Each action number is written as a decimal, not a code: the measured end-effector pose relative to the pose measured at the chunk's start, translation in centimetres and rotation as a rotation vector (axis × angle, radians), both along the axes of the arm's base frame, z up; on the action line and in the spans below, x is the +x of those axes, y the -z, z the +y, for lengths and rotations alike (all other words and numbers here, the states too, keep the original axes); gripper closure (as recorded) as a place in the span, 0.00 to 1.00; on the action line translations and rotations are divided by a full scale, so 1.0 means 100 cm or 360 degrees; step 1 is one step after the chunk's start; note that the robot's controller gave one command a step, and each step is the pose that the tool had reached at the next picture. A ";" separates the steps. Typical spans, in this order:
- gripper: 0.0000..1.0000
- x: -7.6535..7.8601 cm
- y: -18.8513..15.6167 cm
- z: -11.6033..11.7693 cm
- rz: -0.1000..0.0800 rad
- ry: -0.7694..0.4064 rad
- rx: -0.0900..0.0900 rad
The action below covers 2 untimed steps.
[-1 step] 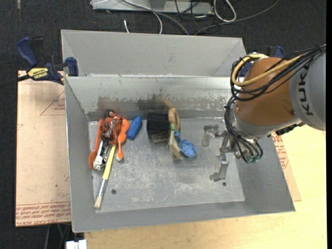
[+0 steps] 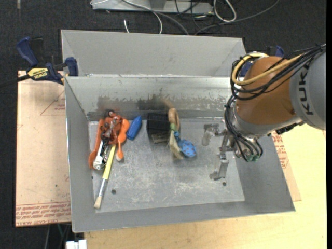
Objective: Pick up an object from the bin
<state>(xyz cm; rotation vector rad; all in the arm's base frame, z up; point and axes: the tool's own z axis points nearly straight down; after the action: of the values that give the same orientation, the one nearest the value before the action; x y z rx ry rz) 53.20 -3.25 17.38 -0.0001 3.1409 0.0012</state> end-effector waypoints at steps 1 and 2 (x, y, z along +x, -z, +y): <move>0.00 0.071 0.081 0.007 -0.0014 0.0160 0.0002; 0.00 0.076 0.067 0.018 -0.0006 0.0163 0.0001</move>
Offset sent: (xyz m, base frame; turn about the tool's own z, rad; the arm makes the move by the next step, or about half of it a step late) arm 0.0724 0.0237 -0.0322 0.0961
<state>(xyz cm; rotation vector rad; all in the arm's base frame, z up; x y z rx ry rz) 60.76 -1.49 10.65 0.1605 3.1330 0.0026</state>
